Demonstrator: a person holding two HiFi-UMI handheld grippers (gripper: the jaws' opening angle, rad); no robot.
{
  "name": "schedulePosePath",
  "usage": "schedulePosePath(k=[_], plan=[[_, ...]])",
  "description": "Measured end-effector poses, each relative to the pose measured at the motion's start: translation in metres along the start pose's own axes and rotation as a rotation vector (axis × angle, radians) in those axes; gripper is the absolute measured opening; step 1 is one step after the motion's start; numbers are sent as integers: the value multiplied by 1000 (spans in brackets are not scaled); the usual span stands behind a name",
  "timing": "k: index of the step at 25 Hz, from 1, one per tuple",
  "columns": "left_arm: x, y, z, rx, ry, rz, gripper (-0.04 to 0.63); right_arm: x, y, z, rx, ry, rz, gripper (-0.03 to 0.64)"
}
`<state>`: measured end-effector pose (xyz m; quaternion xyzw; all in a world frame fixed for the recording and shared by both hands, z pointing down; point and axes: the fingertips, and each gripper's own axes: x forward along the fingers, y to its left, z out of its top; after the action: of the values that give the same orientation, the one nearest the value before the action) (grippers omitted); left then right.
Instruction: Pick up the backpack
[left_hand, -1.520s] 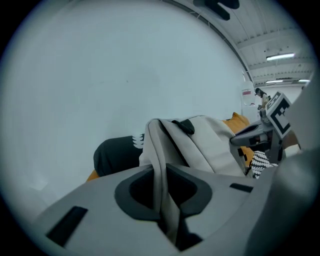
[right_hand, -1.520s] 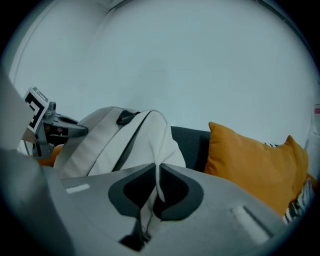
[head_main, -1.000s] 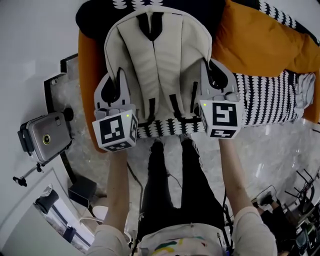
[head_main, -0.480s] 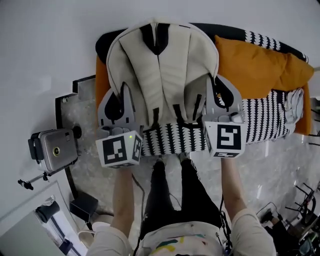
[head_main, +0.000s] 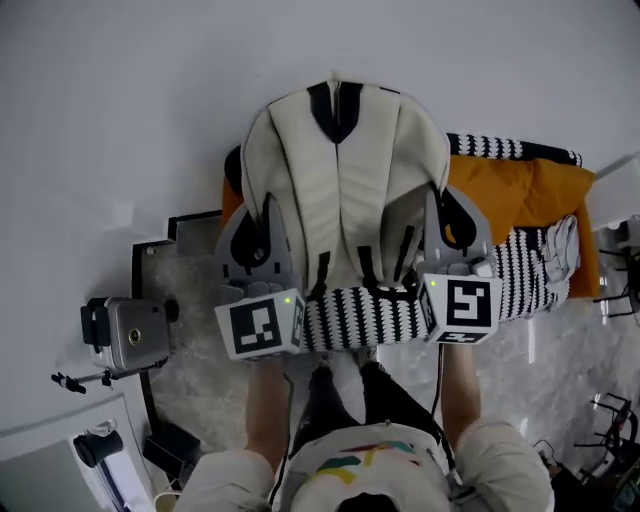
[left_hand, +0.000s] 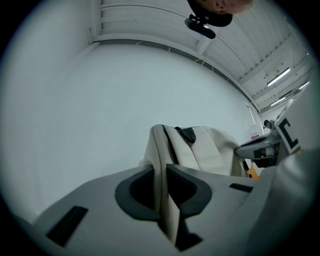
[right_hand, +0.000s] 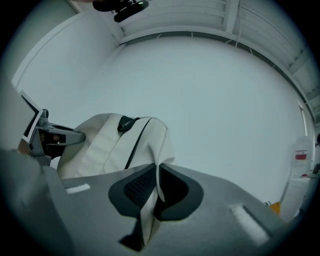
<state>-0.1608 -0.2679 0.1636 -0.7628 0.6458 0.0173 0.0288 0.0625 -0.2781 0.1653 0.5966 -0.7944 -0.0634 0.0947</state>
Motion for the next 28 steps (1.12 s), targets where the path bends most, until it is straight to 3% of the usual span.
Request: schedulePosePath(k=[5,9,17,28], plan=[[-22,-4,63,0,-31,-13,43,-32,-7,61,12,-54,-32,23],[-40,-9,90,-1,-37,-21,43,-56,-7,86,35,-66,-45,23],[-106,-16,122,12,-66,-6,43,-119,13,102,54,-98,-2,23],[-117,-21,134,17,-55,66,43,-121,11,105,111,-131,63,23]])
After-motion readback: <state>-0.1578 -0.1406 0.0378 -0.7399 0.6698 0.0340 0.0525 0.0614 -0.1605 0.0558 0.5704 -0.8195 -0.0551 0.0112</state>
